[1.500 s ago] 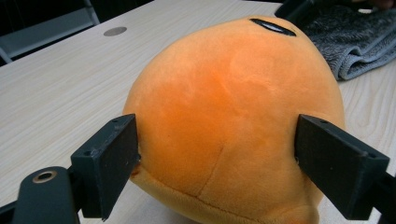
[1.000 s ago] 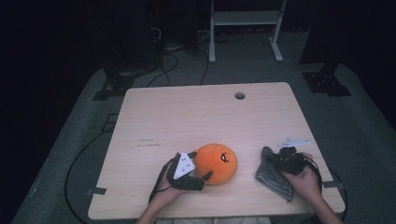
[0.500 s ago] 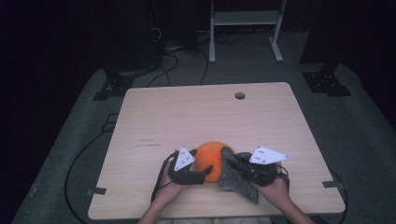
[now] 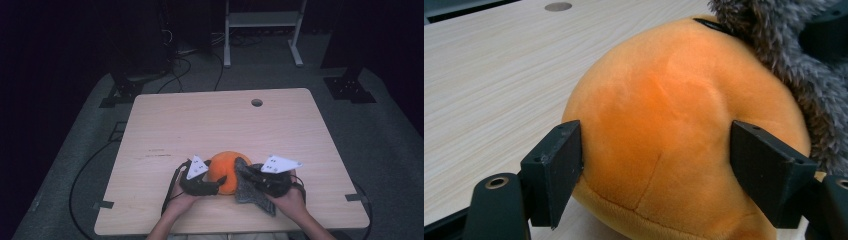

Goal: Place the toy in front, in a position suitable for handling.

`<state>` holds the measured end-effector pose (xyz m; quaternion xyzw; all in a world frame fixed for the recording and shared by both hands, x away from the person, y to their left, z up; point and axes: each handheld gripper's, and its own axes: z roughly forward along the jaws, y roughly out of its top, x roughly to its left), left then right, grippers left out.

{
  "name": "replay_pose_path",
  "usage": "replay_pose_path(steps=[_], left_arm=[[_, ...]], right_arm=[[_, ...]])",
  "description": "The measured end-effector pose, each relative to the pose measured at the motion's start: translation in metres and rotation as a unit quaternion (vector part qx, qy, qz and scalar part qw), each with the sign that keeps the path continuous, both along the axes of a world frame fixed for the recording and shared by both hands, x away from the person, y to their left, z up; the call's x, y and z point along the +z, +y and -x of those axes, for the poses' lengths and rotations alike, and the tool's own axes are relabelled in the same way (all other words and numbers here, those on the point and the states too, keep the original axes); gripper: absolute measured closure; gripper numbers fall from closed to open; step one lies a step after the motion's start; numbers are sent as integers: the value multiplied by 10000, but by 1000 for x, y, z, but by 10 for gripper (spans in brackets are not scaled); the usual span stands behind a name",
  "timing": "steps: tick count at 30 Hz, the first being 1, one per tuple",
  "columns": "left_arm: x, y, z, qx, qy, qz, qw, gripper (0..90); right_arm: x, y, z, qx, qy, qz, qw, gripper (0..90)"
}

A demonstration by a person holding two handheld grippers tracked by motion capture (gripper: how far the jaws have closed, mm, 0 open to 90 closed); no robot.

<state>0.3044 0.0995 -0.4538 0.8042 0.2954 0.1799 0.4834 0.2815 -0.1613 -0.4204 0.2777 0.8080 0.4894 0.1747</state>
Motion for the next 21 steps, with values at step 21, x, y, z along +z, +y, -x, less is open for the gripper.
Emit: replay_pose_path(steps=[21], left_arm=[[-1, 2, 0, 52, 32, 71, 10000, 236]], right_arm=[[-3, -23, -6, -430, 297, -154, 9985, 790]])
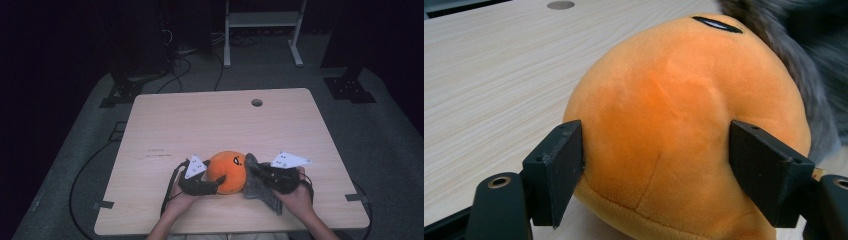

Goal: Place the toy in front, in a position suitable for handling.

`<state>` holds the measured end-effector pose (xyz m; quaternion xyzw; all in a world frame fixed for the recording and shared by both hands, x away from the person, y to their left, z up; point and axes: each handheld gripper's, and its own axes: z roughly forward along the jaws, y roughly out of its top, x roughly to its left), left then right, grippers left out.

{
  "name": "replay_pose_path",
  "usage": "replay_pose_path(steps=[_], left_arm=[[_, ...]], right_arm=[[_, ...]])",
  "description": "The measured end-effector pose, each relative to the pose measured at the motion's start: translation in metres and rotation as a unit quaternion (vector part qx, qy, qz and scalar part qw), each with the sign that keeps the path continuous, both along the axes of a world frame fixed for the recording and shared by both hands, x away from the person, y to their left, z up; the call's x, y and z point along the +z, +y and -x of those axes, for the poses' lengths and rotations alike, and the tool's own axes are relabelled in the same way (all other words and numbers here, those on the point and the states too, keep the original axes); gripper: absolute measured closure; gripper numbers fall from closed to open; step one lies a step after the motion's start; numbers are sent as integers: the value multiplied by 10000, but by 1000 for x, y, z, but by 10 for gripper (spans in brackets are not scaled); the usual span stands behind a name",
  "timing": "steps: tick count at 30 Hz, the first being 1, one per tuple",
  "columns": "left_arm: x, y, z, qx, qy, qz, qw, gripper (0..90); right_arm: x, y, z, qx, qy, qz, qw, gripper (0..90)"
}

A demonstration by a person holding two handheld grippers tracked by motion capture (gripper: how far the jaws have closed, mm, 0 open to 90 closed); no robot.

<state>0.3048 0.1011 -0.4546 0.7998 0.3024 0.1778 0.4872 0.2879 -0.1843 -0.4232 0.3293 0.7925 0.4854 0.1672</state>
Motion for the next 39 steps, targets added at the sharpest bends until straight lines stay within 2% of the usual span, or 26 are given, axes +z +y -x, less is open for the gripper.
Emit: replay_pose_path(steps=[1, 2, 3, 4, 6, 7, 9, 11, 13, 15, 16, 17, 18, 19, 22, 25, 28, 30, 32, 33, 34, 35, 36, 39], left_arm=[[0, 0, 0, 12, -2, 1, 10000, 235], [0, 0, 0, 15, 0, 1, 10000, 235], [0, 0, 0, 15, 0, 1, 10000, 235], [0, 2, 0, 17, 22, 26, 10000, 235], [1, 4, 0, -111, 22, 149, 9998, 226], [1, 6, 1, -220, -31, 225, 9995, 208], [3, 7, 4, -347, -151, 170, 9991, 195], [3, 4, 6, -328, -198, 54, 9993, 201], [3, 0, 7, -221, -274, -115, 9993, 230], [3, -1, 6, -161, -263, -111, 9995, 247], [3, -1, 6, -133, -262, -138, 9995, 251], [3, -1, 6, -133, -262, -138, 9995, 252], [3, 0, 6, -104, -238, -139, 9996, 253], [3, 0, 6, -78, -228, -116, 9996, 257], [2, 2, 6, -57, -176, -51, 9998, 262], [1, 1, 6, -47, -189, -15, 9998, 259], [0, 0, 5, -7, -195, -17, 9998, 254], [0, 0, 5, 9, -189, -27, 9998, 254], [1, 0, 5, -2, -191, -44, 9998, 253], [1, 0, 5, -2, -191, -44, 9998, 254], [1, 2, 6, -3, -158, -4, 9999, 254], [0, 3, 6, -9, -169, 55, 9998, 254], [0, 3, 6, -13, -195, 70, 9998, 253], [1, 1, 6, 6, -206, 75, 9998, 253]], right_arm=[[1, 6, 5, 163, -18, -52, 9999, 789], [2, 13, 9, 299, -69, 3, 9995, 788], [2, 13, 9, 299, -69, 3, 9995, 788], [4, 24, 12, 318, -289, 224, 9988, 786], [4, 21, 8, 213, -259, 181, 9993, 786], [3, 16, 3, 56, -195, 133, 9997, 787], [0, 5, -5, -169, -142, 176, 9996, 786], [-3, -1, -8, -228, -24, 140, 9996, 785], [-1, 1, -1, -46, -16, 18, 10000, 784], [2, 11, 9, 250, -62, -57, 9997, 781], [2, 17, 14, 369, -135, 30, 9992, 781], [2, 17, 14, 369, -135, 30, 9992, 781], [2, 25, 17, 363, -311, 263, 9985, 781], [2, 24, 14, 316, -293, 252, 9988, 782], [1, 9, 2, -105, -204, 228, 9995, 784], [-2, 0, -2, -229, -136, 352, 9990, 784], [0, 7, 7, 94, -154, 234, 9996, 784], [1, 21, 17, 455, -192, 229, 9985, 782], [0, 32, 23, 551, -342, 473, 9968, 781], [0, 32, 23, 551, -342, 473, 9968, 781], [0, 33, 23, 522, -376, 509, 9966, 782], [0, 26, 14, 318, -284, 416, 9982, 781], [0, 21, 10, 171, -272, 426, 9986, 780], [-3, 7, 1, -74, -141, 458, 9988, 781]])
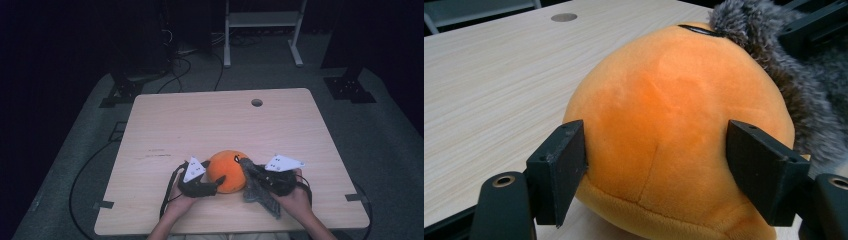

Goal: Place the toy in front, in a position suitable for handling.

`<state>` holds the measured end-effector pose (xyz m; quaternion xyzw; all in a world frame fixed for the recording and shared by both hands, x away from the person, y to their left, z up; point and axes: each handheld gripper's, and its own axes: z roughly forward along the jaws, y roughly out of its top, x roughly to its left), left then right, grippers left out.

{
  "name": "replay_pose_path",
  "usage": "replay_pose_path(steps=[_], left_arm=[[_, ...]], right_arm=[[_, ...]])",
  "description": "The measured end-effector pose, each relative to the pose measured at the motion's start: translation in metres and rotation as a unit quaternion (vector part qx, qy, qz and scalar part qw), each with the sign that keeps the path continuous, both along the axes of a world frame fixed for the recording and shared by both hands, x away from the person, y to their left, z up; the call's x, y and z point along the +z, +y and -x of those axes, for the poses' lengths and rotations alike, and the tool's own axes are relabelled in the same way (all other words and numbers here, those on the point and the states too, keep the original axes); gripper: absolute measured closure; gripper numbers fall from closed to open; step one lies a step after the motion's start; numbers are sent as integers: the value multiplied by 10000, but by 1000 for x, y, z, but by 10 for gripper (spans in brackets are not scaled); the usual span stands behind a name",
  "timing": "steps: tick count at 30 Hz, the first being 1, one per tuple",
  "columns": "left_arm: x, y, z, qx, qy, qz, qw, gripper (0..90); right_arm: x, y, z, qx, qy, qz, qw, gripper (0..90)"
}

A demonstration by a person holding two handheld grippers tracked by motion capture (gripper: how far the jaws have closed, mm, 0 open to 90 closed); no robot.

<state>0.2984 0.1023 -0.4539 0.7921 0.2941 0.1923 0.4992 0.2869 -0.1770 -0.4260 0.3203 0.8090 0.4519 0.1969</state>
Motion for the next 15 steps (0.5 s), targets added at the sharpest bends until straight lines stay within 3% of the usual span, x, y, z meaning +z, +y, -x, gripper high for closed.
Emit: replay_pose_path(steps=[2, 5, 7, 10, 13, 14, 15], left_arm=[[0, -2, 1, 26, -34, -61, 10000, 253], [-1, -2, 0, 40, -6, -37, 10000, 249], [-1, 1, 0, -29, -5, 14, 10000, 238], [4, 8, 4, -320, -129, 436, 9985, 201], [4, 6, 5, -380, -126, 298, 9988, 239], [4, 6, 5, -380, -126, 298, 9988, 274], [3, 2, 4, -328, -157, 148, 9992, 301]], right_arm=[[0, 0, 3, 38, -34, 69, 10000, 782], [1, 11, 13, 401, 3, -64, 9992, 781], [2, 21, 18, 539, -101, 64, 9985, 782], [4, 12, 8, 284, -42, -37, 9996, 783], [1, -3, -3, -83, 113, -85, 9999, 783], [1, -3, -3, -83, 113, -85, 9999, 783], [0, -5, -3, -43, 208, -174, 9996, 785]])
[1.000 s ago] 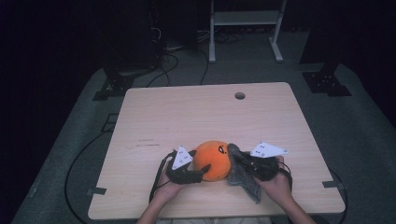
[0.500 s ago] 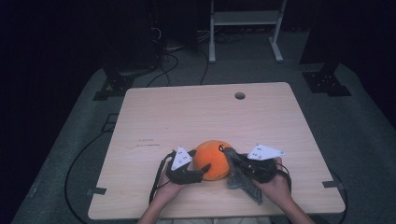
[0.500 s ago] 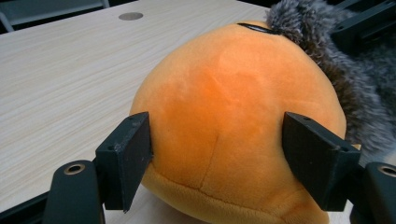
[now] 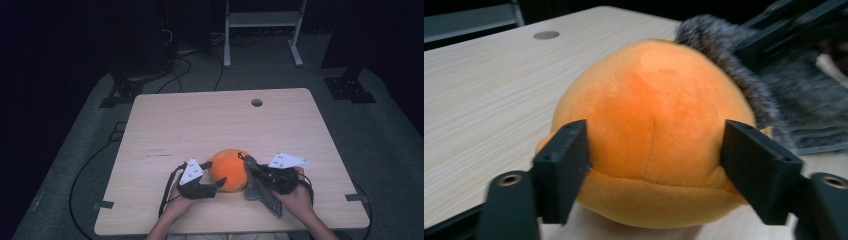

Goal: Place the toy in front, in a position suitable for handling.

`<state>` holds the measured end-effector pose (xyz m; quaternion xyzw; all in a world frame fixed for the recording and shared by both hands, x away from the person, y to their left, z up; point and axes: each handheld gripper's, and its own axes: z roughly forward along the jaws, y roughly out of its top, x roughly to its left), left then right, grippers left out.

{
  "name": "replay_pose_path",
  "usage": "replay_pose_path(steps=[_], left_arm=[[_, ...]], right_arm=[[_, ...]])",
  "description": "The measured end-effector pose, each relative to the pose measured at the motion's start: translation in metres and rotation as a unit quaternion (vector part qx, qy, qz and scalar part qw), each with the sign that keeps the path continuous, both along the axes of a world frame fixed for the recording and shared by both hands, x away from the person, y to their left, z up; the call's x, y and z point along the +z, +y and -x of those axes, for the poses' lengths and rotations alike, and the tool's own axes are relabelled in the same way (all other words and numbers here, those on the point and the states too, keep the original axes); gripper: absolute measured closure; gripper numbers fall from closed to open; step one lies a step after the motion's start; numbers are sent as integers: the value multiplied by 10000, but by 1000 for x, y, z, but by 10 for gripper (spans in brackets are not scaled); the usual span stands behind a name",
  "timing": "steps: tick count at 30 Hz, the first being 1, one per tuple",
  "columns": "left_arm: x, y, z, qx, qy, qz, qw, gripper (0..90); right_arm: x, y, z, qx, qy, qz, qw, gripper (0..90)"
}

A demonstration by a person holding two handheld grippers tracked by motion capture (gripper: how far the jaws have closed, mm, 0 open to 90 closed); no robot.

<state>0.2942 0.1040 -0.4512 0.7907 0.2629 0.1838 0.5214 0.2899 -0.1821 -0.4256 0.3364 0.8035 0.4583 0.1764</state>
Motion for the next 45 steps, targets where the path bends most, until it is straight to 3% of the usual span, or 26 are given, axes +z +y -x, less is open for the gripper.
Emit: replay_pose_path(steps=[3, 4, 5, 6, 8, 10, 11, 12, 14, 17, 19, 21, 22, 25, 26, 28, 30, 34, 36, 40, 41, 42, 45], left_arm=[[0, -2, -1, 45, -35, -44, 10000, 344], [0, -3, -1, 37, -53, -35, 10000, 354], [0, -3, 0, 48, -55, -72, 9999, 354], [0, -3, 0, 48, -55, -72, 9999, 354], [0, -1, 0, 82, -45, -112, 9999, 353], [2, 1, -1, 112, -72, -88, 9999, 334], [2, 1, -1, 112, -72, -88, 9999, 303], [4, 1, -1, 246, -44, -102, 9996, 244], [3, 0, -3, 246, 60, -54, 9997, 240], [2, -3, -1, 158, 20, -24, 9999, 337], [3, -6, 0, 102, -48, -11, 9999, 365], [3, -7, 2, 119, -100, -98, 9998, 366], [4, -5, 1, 136, -86, -87, 9998, 356], [5, -1, 0, 230, 2, 23, 9997, 264], [5, 1, -2, 362, 92, 71, 9993, 221], [4, 0, -3, 349, 183, 166, 9991, 240], [3, -3, -2, 285, 133, 103, 9995, 321], [6, -7, 1, 184, 1, 47, 9998, 411], [7, -6, 1, 206, 2, 39, 9998, 395], [10, 4, -2, 478, 122, 280, 9984, 233], [10, 4, -2, 478, 122, 280, 9984, 228], [9, 6, -5, 562, 248, 395, 9973, 243], [6, 5, -6, 498, 326, 341, 9976, 352]], right_arm=[[3, 8, 8, 235, -95, -37, 9997, 785], [5, 13, 12, 382, -126, -55, 9992, 785], [6, 30, 23, 785, -214, 14, 9967, 784], [5, 36, 25, 842, -300, 133, 9959, 784], [4, 38, 23, 764, -351, 229, 9962, 785], [6, 29, 17, 501, -358, 147, 9980, 785], [6, 29, 17, 501, -358, 147, 9980, 785], [8, 15, 10, 198, -334, 110, 9992, 786], [6, 6, 6, 4, -218, 116, 9997, 786], [5, 10, 10, 162, -187, 119, 9996, 787], [6, 23, 19, 540, -174, 43, 9984, 787], [5, 38, 27, 747, -341, 291, 9962, 786], [5, 41, 27, 713, -429, 390, 9958, 786], [8, 30, 19, 445, -364, 211, 9981, 787], [9, 23, 15, 314, -319, 138, 9989, 787], [9, 17, 12, 177, -214, 108, 9996, 787], [8, 19, 14, 224, -187, 131, 9995, 788], [7, 38, 26, 651, -231, 210, 9974, 787], [7, 43, 27, 669, -367, 353, 9965, 788], [11, 23, 16, 262, -279, 129, 9992, 788], [11, 23, 16, 262, -279, 129, 9992, 788], [10, 15, 13, 128, -178, 95, 9997, 788], [10, 19, 16, 202, -160, 141, 9996, 789]])
